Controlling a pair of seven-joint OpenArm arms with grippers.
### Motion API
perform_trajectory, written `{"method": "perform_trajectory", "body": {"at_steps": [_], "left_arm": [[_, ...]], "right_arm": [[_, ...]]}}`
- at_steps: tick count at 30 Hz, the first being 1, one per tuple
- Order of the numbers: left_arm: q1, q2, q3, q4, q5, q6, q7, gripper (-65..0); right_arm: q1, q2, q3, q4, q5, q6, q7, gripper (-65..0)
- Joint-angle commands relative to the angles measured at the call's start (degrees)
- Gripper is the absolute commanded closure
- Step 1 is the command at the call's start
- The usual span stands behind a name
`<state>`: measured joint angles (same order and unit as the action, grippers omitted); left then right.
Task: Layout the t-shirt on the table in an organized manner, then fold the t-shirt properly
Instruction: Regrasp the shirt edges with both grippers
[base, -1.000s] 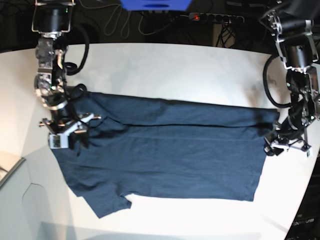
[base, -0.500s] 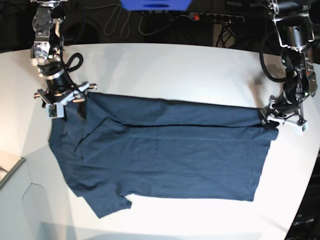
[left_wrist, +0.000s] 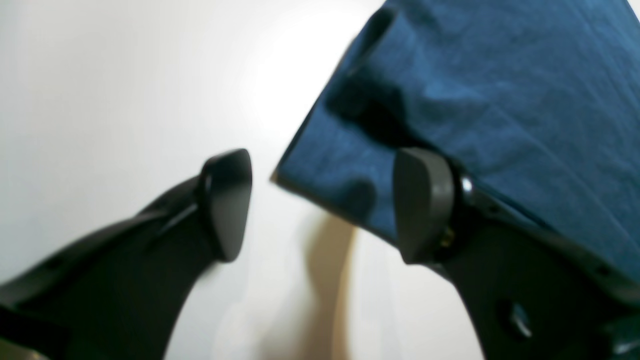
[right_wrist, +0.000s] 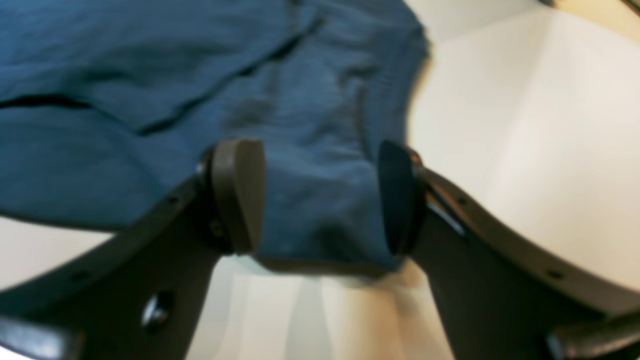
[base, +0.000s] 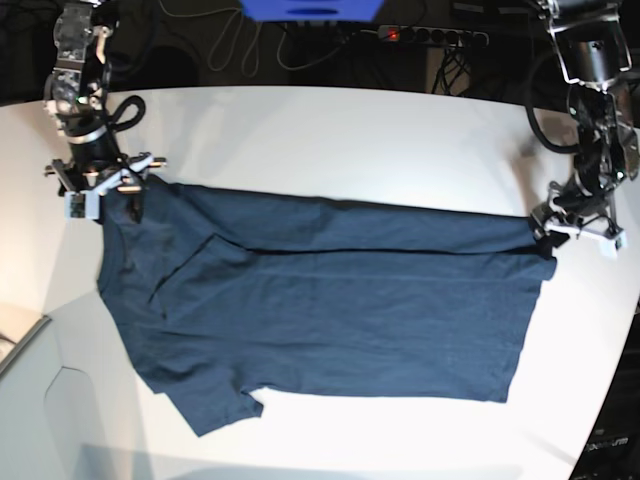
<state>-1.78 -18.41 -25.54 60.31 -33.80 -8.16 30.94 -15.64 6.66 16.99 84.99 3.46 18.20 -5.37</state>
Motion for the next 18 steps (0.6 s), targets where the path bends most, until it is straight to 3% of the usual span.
{"method": "perform_trajectory", "body": {"at_steps": [1, 8, 18], "left_arm": [[-0.55, -0.88, -0.09, -0.05, -0.35, -0.23, -0.83, -42.7], [-1.52, -0.53, -0.09, -2.95, -0.26, -0.23, -0.83, -41.2], [-3.01, -0.44, -0.09, -3.92, -0.35, -0.23, -0.92, -6.2]], "right_arm": [[0.30, 0.60, 0.63, 1.12, 0.54, 0.05, 1.63, -36.1], [0.30, 0.60, 3.27, 0.86, 0.54, 0.05, 1.63, -36.1], [0.56, 1.04, 5.03, -2.13, 0.27, 0.13, 1.28, -36.3]]}}
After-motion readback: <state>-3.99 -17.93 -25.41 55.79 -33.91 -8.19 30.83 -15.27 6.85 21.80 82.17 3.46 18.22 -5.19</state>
